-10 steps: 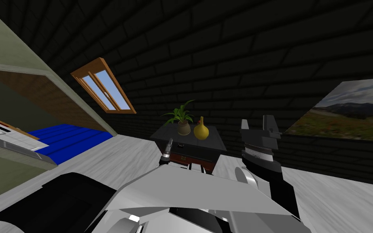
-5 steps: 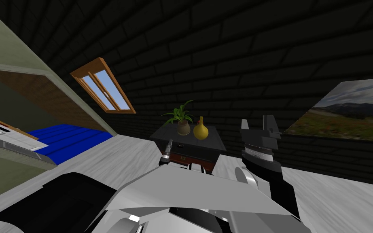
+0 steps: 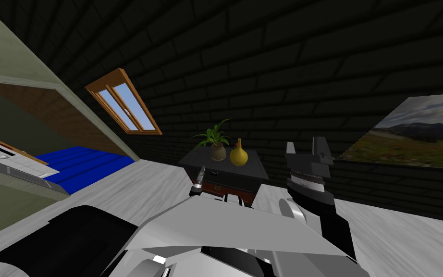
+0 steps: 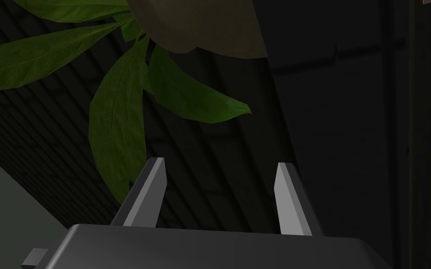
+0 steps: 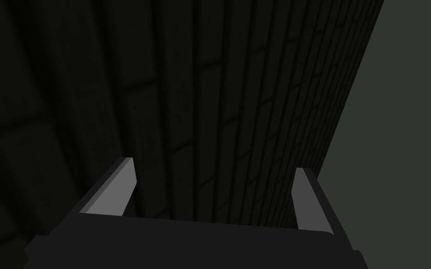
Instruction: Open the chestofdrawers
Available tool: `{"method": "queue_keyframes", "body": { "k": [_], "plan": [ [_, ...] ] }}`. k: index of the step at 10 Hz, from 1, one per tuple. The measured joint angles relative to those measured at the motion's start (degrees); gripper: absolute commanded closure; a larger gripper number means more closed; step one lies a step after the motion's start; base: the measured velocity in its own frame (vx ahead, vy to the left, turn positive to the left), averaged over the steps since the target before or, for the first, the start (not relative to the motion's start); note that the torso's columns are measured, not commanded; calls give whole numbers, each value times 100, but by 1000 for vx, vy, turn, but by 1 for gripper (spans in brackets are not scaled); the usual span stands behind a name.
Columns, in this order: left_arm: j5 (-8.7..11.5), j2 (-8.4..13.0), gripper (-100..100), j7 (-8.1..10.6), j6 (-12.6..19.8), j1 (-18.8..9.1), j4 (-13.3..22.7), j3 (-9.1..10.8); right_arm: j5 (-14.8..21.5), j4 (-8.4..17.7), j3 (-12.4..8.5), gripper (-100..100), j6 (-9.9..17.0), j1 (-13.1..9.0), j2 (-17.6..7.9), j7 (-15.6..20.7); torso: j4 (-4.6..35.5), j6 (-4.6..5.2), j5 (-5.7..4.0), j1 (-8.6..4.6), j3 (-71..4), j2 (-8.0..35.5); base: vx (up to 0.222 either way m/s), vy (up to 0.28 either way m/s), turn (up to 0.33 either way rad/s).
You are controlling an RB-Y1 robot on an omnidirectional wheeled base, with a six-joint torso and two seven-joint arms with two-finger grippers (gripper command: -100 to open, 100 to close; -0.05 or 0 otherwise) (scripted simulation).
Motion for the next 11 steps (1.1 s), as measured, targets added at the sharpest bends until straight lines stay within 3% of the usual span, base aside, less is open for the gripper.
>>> {"method": "queue_keyframes", "body": {
  "k": [3,6,8,11],
  "plan": [
    [7,-1,-100,-18,21,28,-25,19,0,0,0,0,0,0,0,0,-5,7,8,1,3,3,0,-13,-6],
    [9,-26,-100,-45,-75,-53,234,20,0,0,0,0,0,0,0,0,-15,12,15,-5,-1,-4,-9,-18,-23],
    [-52,-96,-100,-14,97,152,202,-102,0,0,0,0,0,0,0,0,66,-31,-55,-1,10,37,-8,-56,-32],
    [-80,-128,-100,-20,158,157,475,-161,0,0,0,0,0,0,0,0,100,-50,-71,13,43,98,0,-44,-17]
  ]
}}
